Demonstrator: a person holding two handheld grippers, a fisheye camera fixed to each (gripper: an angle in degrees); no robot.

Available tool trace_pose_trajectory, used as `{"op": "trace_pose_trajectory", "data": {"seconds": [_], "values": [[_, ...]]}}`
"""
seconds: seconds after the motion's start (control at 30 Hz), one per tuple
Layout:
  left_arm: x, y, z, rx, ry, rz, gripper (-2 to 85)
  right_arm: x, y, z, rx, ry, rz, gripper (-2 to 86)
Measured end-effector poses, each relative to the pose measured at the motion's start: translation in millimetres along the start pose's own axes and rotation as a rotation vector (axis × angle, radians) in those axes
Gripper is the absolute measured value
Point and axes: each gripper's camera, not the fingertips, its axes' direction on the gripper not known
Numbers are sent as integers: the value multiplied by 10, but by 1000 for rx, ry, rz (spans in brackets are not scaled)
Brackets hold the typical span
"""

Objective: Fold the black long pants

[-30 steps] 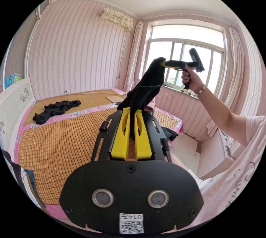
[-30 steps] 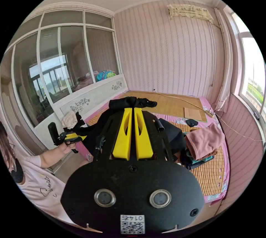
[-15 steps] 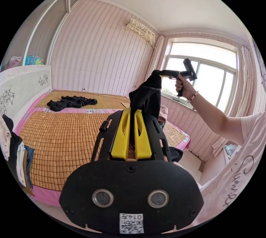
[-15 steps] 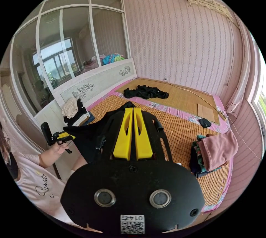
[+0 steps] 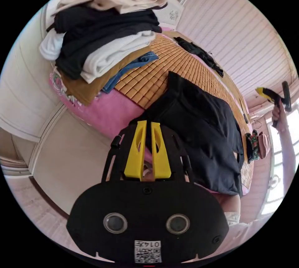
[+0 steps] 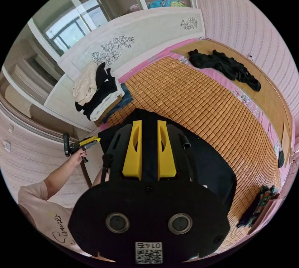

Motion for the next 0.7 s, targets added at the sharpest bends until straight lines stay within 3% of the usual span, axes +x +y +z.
{"op": "trace_pose_trajectory", "data": {"seconds": [0.13,0.3,0.43,0.63,0.7], "values": [[-114,129,-23,56,38,46,24,995,768,161,-61,24,204,93],[206,-100,-99,104,-27,229,42,2232,2206,-60,-73,258,630,126],[585,-489,144,119,-23,303,52,2652,2781,-75,-137,415,790,167],[1225,-1102,1025,28,-2,300,62,3082,2931,263,-152,341,865,156],[1370,-1240,1377,-40,-40,270,67,3273,2978,236,-75,292,956,148]]}}
